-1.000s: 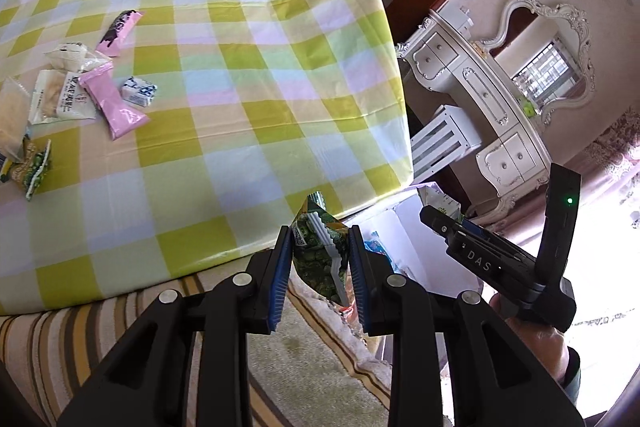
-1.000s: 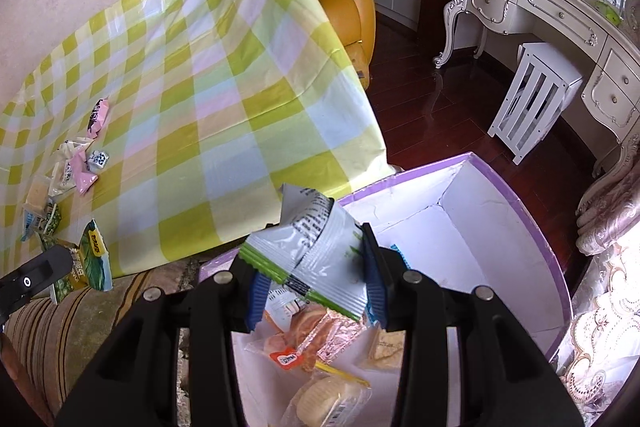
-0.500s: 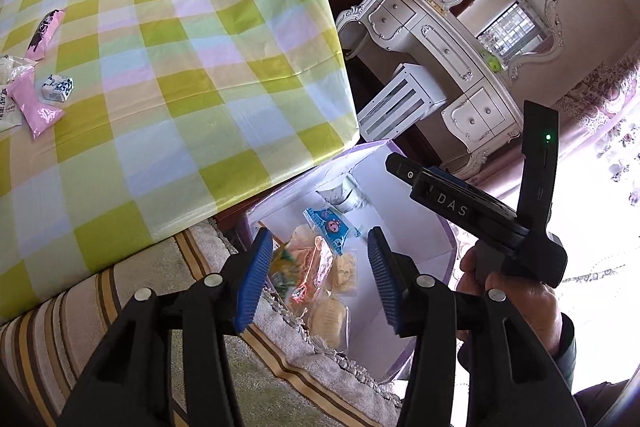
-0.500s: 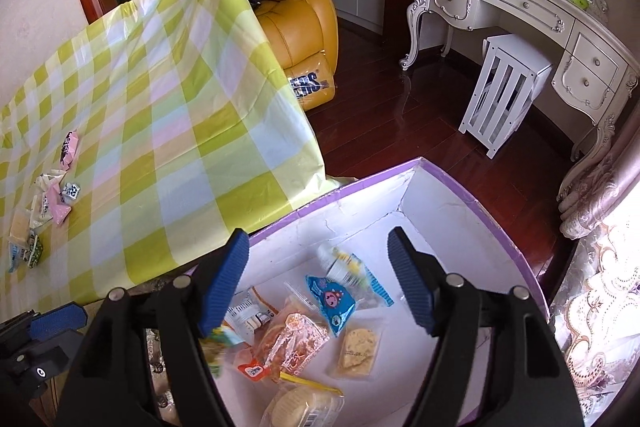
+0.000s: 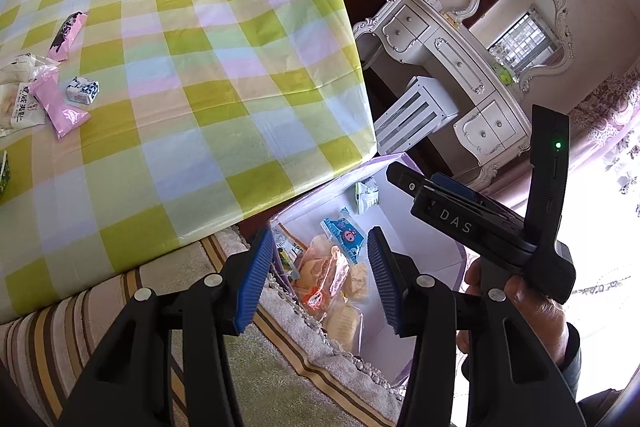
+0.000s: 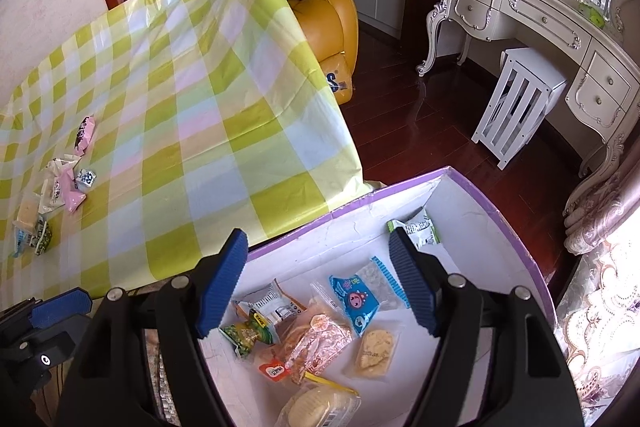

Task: Organize snacks
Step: 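Move both open tools back over the snacks on the table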

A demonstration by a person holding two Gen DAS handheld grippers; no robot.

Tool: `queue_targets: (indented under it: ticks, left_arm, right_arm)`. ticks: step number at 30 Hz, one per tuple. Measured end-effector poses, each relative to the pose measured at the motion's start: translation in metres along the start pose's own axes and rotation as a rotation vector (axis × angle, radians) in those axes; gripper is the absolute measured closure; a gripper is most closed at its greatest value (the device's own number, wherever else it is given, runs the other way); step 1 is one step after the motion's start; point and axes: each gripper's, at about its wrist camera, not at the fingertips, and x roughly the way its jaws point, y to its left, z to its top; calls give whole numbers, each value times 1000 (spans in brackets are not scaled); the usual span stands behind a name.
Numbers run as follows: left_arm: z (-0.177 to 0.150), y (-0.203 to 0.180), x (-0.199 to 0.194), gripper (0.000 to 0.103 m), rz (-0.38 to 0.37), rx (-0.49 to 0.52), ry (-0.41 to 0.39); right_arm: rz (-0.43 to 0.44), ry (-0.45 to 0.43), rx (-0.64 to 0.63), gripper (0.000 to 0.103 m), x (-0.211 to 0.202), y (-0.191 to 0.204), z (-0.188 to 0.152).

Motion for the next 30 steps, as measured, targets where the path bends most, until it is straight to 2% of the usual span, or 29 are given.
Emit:
queue_targets:
  ticks: [5,12,24,30]
  left_arm:
    - [3,17,-9,55,18,-51,-30]
    - [7,45,-30,55,81,-110,-96]
    - [-2,111,-83,55,213,-255,-203]
    - [-9,142,-105,55,256,-333,-234]
  right_arm:
    - [30,8,-6,30,-2,9,0]
    - [43,24,-34,29,0,29,-1]
    - [108,31,-136,27,-1,96,0]
    - [147,39,-183,27,0,131,0]
